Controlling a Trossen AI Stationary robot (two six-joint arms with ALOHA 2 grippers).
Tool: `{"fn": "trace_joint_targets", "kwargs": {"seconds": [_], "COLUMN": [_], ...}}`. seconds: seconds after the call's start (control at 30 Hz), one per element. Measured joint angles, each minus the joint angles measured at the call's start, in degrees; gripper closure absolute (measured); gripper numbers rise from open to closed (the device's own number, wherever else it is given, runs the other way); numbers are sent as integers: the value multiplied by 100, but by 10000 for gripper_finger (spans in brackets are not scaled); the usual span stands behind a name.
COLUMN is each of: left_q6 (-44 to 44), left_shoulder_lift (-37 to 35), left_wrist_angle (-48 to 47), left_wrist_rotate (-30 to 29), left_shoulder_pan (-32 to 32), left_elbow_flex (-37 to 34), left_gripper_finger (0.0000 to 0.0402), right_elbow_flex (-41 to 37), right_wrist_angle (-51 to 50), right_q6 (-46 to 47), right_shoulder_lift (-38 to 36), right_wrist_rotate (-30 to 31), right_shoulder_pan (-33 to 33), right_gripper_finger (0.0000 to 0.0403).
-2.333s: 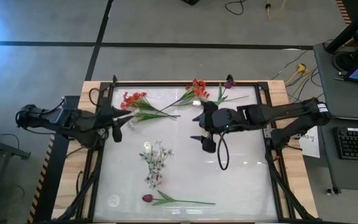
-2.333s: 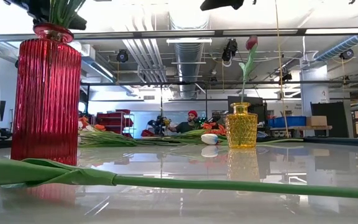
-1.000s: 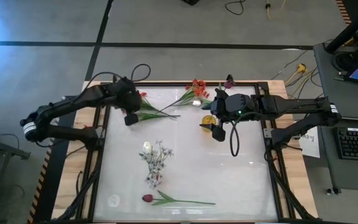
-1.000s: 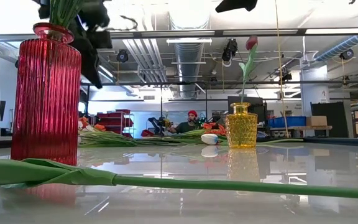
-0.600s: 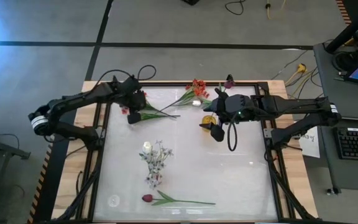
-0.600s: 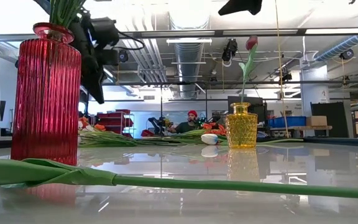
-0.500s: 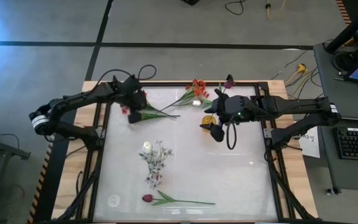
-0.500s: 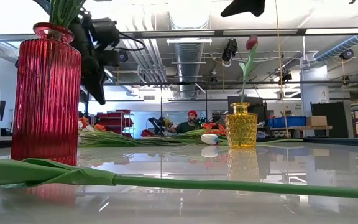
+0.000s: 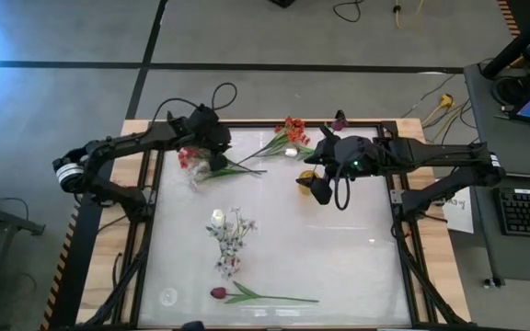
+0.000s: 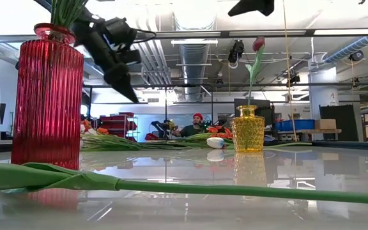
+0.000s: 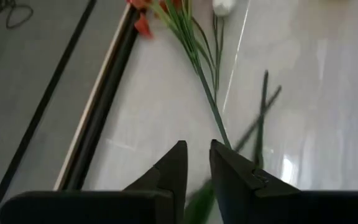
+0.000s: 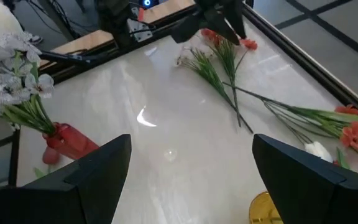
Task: Sort flowers into vase by color
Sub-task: Put the right orange flowers into the yellow vase
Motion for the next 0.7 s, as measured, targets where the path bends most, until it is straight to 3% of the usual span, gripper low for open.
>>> {"fn": "trace_joint_targets", "kwargs": {"seconds": [0.4,0.7], "left_q6": [151,153], "left_shoulder_lift": [647,1066], "left_wrist_angle": [1058,1408], "left_wrist_rotate": [101,357], "left_shoulder_pan": [7,7], "left_elbow_flex": [0,0], "left_gripper_finger": [249,224], "right_elbow_flex": [65,354], "right_wrist_angle": [55,542], "right_q6": [-103,-668], "right_shoulder_lift": [0,-7], "right_wrist_rotate": [0,9], "right_shoulder_pan": [2,2], "right_gripper_finger": [77,77]}}
